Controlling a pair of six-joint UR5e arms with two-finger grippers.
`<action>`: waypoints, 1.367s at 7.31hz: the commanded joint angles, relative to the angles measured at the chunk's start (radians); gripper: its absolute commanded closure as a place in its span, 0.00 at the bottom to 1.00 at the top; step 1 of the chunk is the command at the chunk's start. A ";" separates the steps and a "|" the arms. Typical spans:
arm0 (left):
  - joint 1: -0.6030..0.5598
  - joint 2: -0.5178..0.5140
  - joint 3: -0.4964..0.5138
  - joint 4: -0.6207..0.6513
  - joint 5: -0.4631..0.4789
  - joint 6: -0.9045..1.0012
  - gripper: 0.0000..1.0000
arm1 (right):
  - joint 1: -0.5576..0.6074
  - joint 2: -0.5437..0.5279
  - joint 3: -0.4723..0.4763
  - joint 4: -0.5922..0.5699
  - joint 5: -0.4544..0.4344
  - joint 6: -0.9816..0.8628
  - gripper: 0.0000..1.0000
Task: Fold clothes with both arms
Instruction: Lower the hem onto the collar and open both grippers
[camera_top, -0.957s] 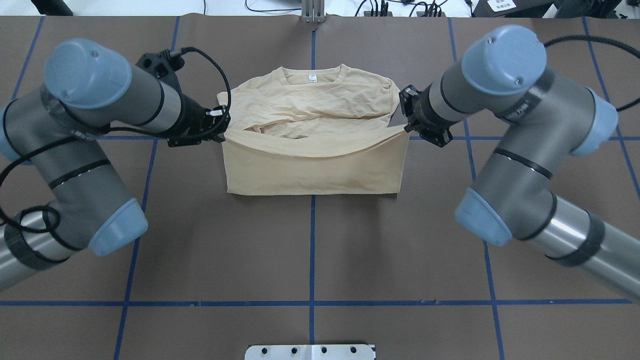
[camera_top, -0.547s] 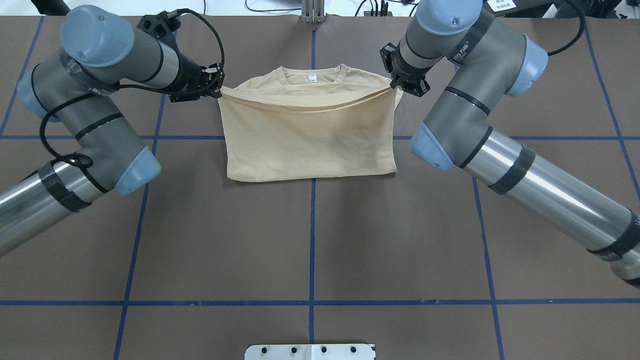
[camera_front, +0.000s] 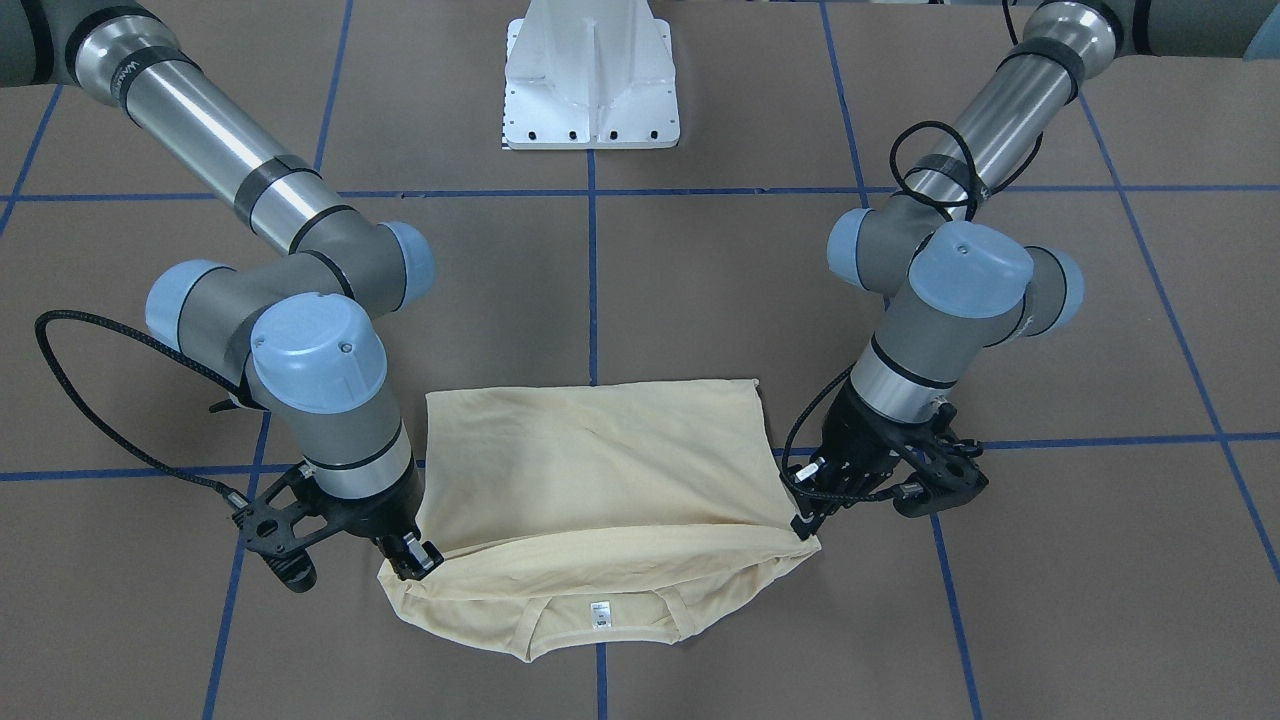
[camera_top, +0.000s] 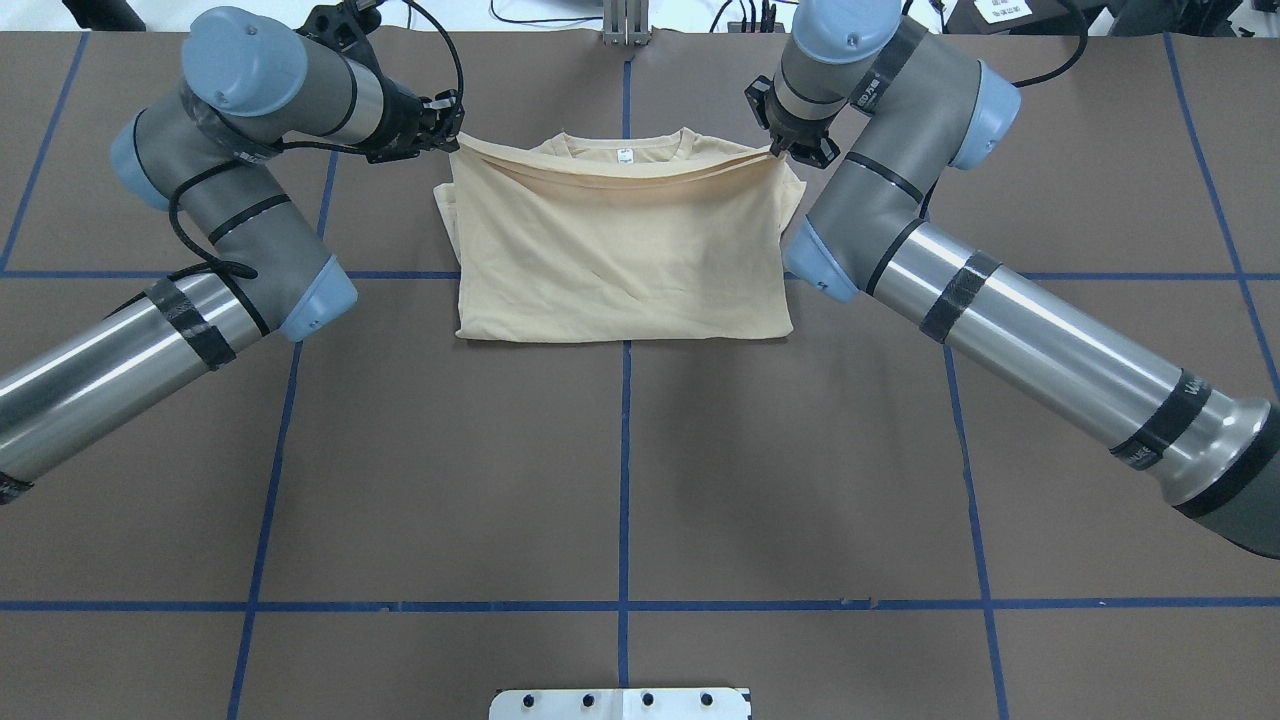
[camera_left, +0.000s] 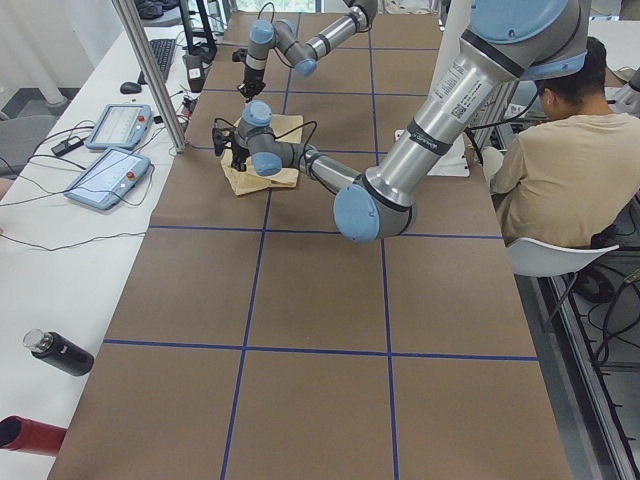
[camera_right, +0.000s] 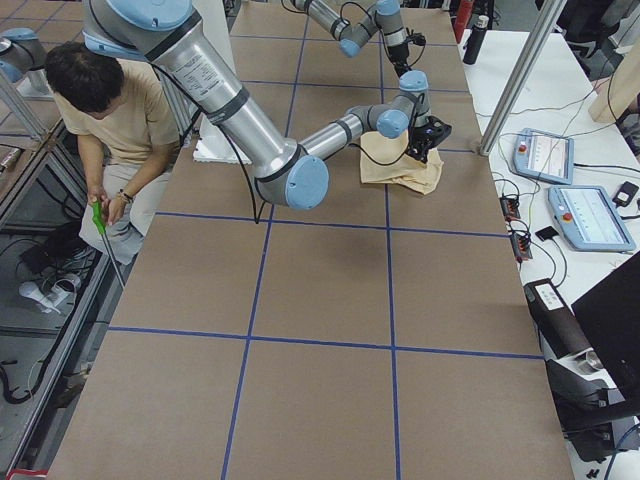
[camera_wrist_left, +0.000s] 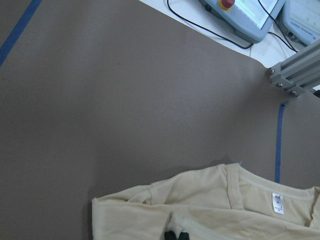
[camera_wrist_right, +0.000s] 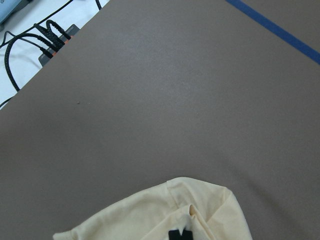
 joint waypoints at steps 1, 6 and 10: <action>0.004 -0.057 0.160 -0.110 0.064 0.014 1.00 | -0.013 0.023 -0.099 0.086 -0.024 -0.015 1.00; 0.038 -0.056 0.226 -0.139 0.120 0.068 0.97 | -0.056 0.055 -0.169 0.110 -0.112 -0.015 1.00; 0.047 -0.050 0.226 -0.140 0.120 0.068 0.44 | -0.052 0.058 -0.167 0.124 -0.116 -0.019 0.50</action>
